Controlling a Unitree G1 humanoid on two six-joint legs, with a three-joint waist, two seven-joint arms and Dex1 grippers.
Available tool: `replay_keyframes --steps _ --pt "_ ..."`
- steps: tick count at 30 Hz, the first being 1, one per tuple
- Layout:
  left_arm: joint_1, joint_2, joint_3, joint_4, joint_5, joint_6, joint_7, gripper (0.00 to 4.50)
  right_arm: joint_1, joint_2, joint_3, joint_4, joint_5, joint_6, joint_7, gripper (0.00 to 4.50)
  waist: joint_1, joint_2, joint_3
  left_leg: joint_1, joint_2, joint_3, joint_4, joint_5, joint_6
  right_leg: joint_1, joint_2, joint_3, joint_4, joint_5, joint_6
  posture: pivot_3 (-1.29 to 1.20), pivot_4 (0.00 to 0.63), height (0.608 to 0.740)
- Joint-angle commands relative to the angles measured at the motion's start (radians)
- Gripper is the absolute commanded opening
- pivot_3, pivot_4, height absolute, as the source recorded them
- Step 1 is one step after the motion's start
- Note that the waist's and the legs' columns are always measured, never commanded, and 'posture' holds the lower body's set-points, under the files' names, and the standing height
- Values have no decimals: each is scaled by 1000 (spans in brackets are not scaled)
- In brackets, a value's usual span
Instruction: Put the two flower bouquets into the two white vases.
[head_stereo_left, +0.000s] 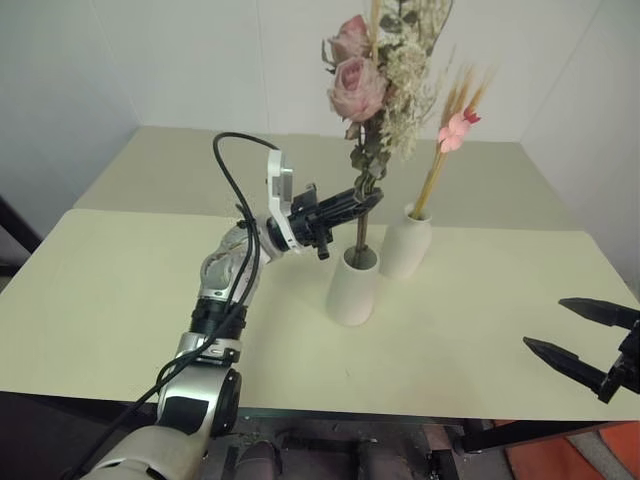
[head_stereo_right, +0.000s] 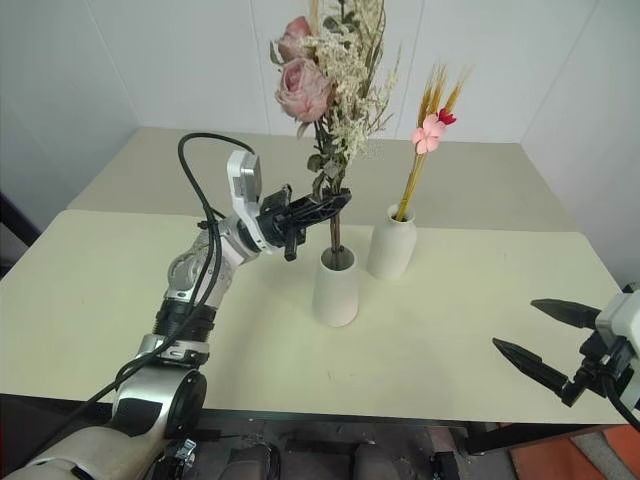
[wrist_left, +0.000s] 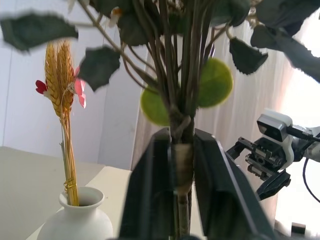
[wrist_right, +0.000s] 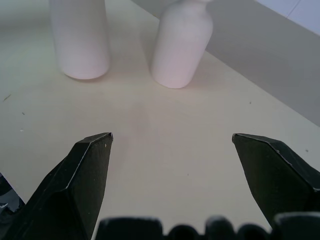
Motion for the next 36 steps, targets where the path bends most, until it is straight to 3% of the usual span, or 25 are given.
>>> replay_keyframes --steps 1,8,9,19,28,36 --pt "-4 10 -14 -36 5 -11 -26 2024 -4 -4 -47 -9 14 -27 3 4500 0 0 0 0 0 0 0 0 0 0 0 0 0 0 0 0 150 740" --pt "3 161 -127 -98 139 -45 -121 4365 -4 -5 -40 1 9 -44 5 4500 -2 0 0 0 0 0 0 0 0 0 0 0 0 0 0 0 150 740" --pt "0 186 -136 -101 156 -43 -125 4455 -6 -6 -38 4 7 -47 4 4500 -2 0 0 0 0 0 0 0 0 0 0 0 0 0 0 0 150 740" --pt "36 409 -73 -187 150 1 -166 4455 -34 -21 -25 26 16 -50 8 4500 -3 1 0 0 1 0 0 0 0 -1 0 0 1 0 0 0 150 740" --pt "234 641 171 -317 40 88 -112 4455 -42 -10 -101 37 138 -70 98 4500 -2 1 -1 2 3 1 -1 0 0 0 0 -1 1 -2 -4 0 150 740" --pt "367 744 294 -408 18 119 -43 4455 -81 -52 -79 96 142 -65 117 4500 2 2 -1 2 4 2 -1 0 0 0 0 -1 1 -4 -7 0 150 740"
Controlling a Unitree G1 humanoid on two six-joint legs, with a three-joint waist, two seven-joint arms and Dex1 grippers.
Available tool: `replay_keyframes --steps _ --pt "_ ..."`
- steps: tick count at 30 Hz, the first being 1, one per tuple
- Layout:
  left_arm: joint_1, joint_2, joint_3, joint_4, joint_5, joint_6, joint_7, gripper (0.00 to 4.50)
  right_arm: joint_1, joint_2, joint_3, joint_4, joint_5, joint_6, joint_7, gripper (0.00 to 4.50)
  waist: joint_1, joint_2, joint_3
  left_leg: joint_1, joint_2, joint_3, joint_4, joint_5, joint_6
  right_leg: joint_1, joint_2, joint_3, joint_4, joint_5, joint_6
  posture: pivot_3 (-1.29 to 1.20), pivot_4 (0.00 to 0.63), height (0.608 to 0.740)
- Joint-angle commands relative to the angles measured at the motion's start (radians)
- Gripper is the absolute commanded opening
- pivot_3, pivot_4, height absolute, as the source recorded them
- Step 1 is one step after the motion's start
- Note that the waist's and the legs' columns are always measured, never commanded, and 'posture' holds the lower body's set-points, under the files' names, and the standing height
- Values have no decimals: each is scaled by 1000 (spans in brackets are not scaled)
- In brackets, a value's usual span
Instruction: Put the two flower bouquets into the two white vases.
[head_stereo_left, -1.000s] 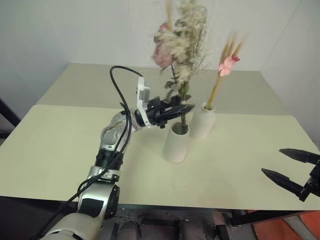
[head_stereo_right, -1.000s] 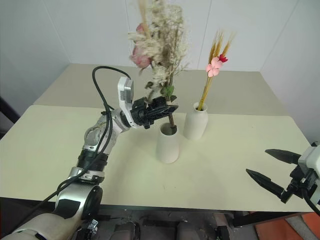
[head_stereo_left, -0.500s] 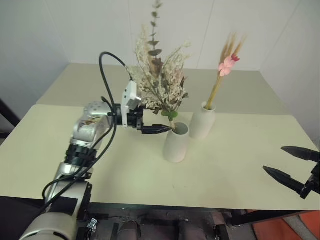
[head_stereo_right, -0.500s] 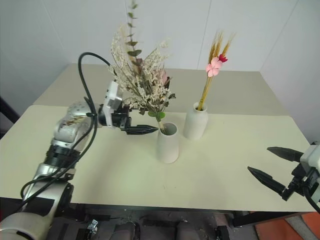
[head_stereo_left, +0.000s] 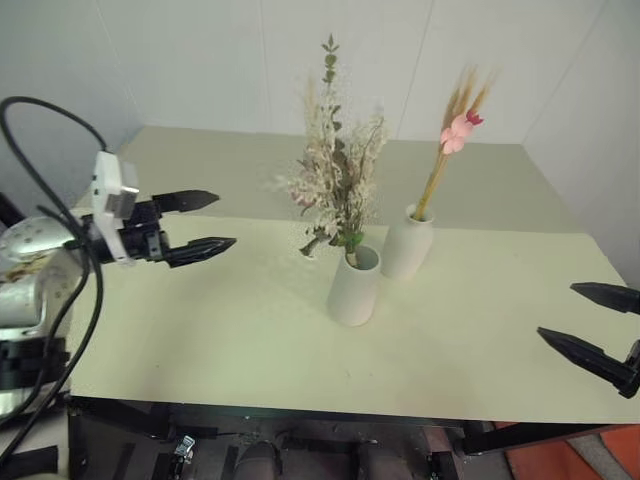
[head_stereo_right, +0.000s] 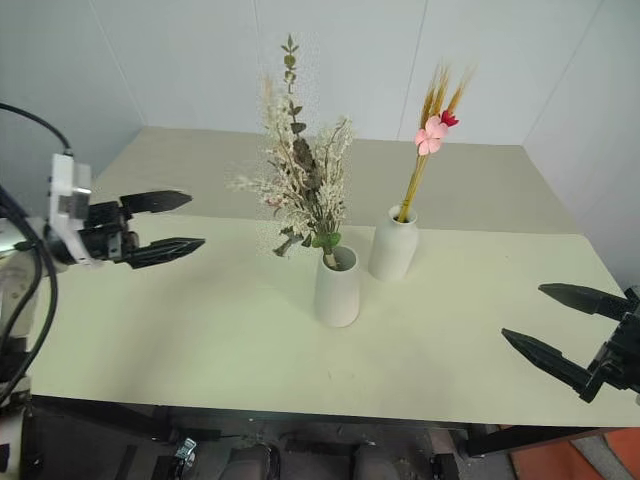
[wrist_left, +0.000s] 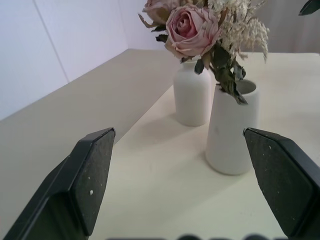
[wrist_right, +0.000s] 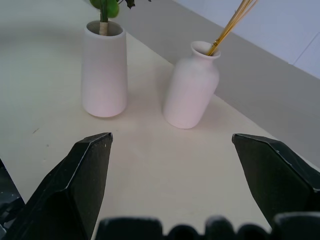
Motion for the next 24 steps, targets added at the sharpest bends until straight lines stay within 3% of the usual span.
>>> replay_keyframes --steps 1,11,24 --pt "16 39 47 -54 -19 -1 28 4455 -22 -29 -14 18 10 -17 13 4500 1 0 0 0 0 0 0 0 0 0 0 0 0 0 0 0 150 740" --pt "89 77 69 -60 5 -32 64 4455 -74 -65 21 87 -31 -56 41 4500 -1 0 0 1 1 1 0 0 0 0 0 0 0 0 0 0 150 740" --pt "69 68 51 -34 21 -84 94 4455 -54 -59 0 90 -59 -70 53 4500 -1 0 0 1 1 1 0 0 0 0 0 0 0 0 0 0 150 740"
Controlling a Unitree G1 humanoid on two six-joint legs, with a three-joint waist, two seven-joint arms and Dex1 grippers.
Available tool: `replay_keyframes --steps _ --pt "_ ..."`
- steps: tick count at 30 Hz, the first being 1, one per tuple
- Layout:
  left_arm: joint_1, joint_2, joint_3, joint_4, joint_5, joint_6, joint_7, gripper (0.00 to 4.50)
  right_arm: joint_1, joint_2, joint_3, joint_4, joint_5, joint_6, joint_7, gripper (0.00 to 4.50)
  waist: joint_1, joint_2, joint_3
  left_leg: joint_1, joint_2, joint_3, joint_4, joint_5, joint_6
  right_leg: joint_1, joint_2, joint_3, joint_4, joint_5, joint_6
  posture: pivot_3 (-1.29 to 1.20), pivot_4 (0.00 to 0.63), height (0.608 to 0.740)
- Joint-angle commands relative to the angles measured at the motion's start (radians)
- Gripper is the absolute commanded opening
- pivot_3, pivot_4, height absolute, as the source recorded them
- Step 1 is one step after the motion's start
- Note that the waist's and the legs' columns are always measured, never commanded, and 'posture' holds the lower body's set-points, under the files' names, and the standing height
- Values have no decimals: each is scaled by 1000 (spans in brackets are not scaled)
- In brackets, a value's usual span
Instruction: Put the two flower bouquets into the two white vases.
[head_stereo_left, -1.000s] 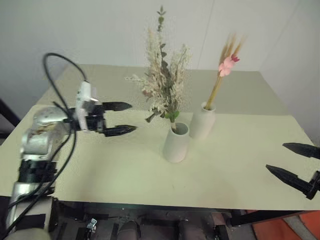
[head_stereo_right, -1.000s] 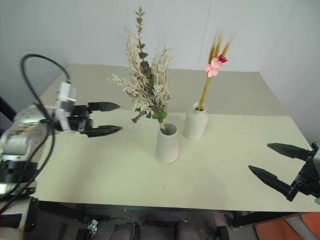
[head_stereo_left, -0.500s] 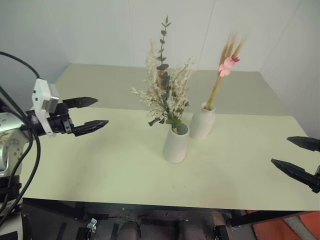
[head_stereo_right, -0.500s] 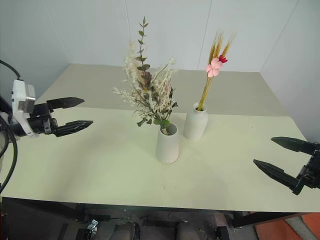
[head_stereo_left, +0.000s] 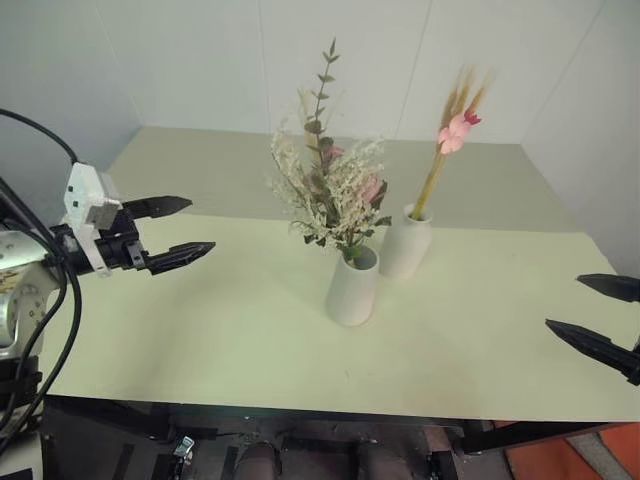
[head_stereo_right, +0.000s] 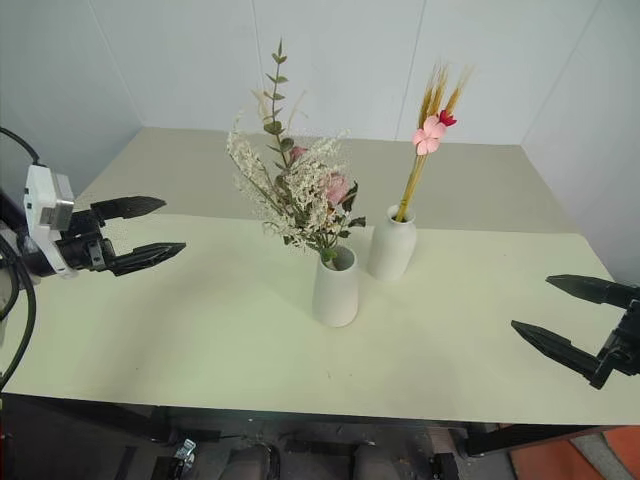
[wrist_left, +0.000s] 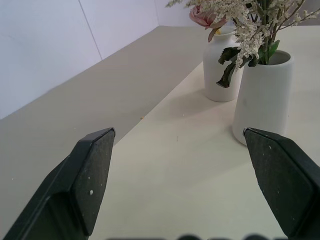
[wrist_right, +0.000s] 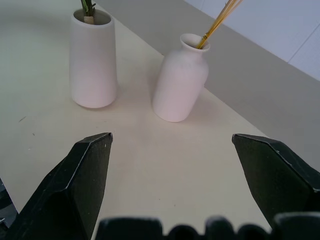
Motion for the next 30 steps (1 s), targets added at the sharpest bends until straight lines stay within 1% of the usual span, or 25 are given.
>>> replay_keyframes --steps 1,3,6,11,17,20,25,27,30 --pt "-10 9 34 0 -11 -31 13 4455 -1 -8 -34 -12 0 -27 3 4500 0 0 0 0 0 0 0 0 0 0 0 0 0 0 0 0 150 740" --pt "-2 7 47 0 -18 -33 22 4455 5 -8 -38 -12 -4 -27 1 4500 0 0 0 0 0 0 0 0 0 0 0 0 0 0 0 0 150 740" --pt "5 11 31 -2 -5 -52 18 4455 7 -12 -39 -6 -9 -30 4 4500 0 0 0 0 0 0 0 0 0 0 0 0 0 0 0 0 150 740" --pt "3 15 37 3 -15 -55 18 4455 -18 -21 -22 -11 -7 -27 -1 4500 0 0 0 0 0 0 0 0 0 0 0 0 0 0 0 0 150 740" --pt "-15 12 19 36 12 -90 26 4455 -11 4 -11 -18 -6 -28 -2 4500 0 0 0 0 0 0 0 0 0 0 0 0 0 0 0 0 150 740" --pt "13 13 47 10 -10 -86 23 4455 -29 1 28 20 -19 -40 8 4500 0 0 0 0 0 0 0 0 0 0 0 0 0 0 0 0 150 740" --pt "48 43 72 -34 -22 -51 29 4455 -98 -27 109 66 -16 -17 0 4500 -5 0 0 2 1 1 0 0 0 0 0 1 1 0 0 0 150 740" --pt "55 62 91 -55 -31 -36 32 4455 -122 -38 150 85 -31 5 -25 4500 -5 0 0 2 1 1 -1 0 0 0 0 1 1 0 0 0 150 740" --pt "89 90 135 -79 -44 -11 35 4455 -163 -25 212 93 -46 26 -85 4500 -5 0 0 2 1 2 -1 0 0 0 0 1 1 0 0 0 150 740"
